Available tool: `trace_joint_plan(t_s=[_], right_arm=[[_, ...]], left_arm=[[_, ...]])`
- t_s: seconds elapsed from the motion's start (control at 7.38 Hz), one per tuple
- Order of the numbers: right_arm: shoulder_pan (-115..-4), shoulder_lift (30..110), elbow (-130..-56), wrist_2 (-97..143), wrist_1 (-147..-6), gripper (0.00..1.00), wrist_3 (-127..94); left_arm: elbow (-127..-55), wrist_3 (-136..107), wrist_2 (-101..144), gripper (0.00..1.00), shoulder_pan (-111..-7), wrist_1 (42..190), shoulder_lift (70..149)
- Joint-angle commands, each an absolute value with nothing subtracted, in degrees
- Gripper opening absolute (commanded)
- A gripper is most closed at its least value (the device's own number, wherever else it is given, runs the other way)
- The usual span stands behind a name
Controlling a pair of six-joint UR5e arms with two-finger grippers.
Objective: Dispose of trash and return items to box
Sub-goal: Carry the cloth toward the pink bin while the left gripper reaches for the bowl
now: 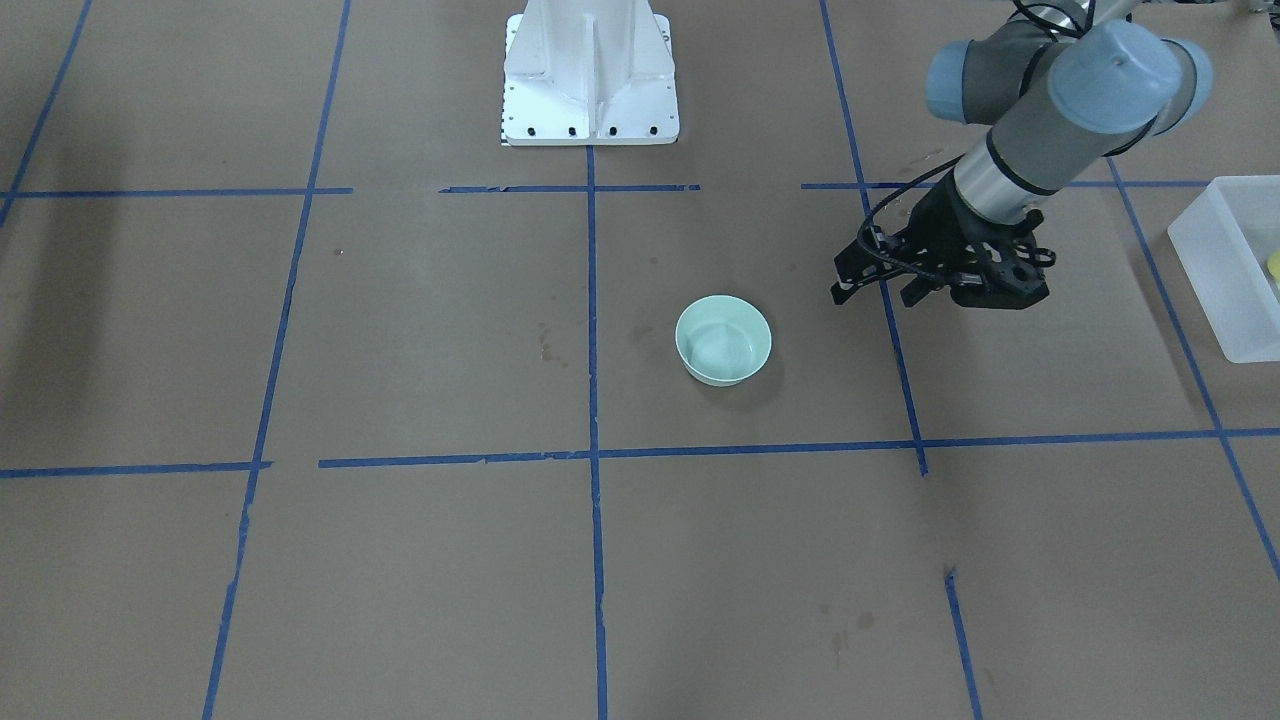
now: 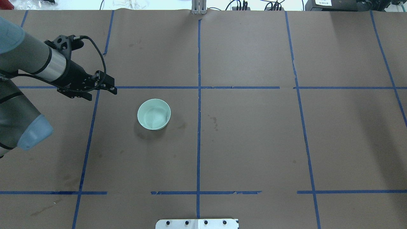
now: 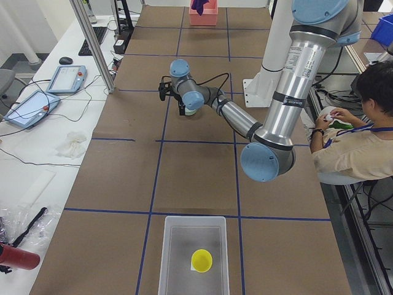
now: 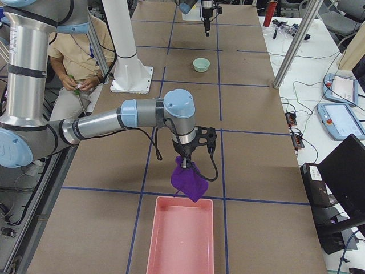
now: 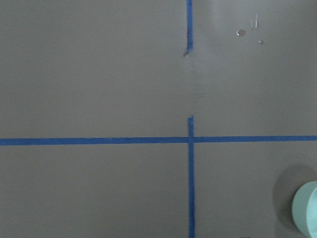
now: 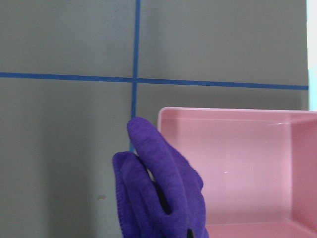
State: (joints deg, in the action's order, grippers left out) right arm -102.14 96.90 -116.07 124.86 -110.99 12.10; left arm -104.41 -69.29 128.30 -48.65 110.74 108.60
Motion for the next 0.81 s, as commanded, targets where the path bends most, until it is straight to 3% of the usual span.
trace_joint_plan(t_s=[0.0,0.68], right_arm=[[-109.06,91.25,-107.29,119.01,-114.53,0.0,26.84],[-107.68,92.37,-84.76,123.11,-100.38,0.0,27.07]], left_arm=[[-103.1,-72.42,125.6,0.99,-45.27,110.74,111.09],[-101.87,-74.08,125.6,0.99,-44.13,110.74,112.76]])
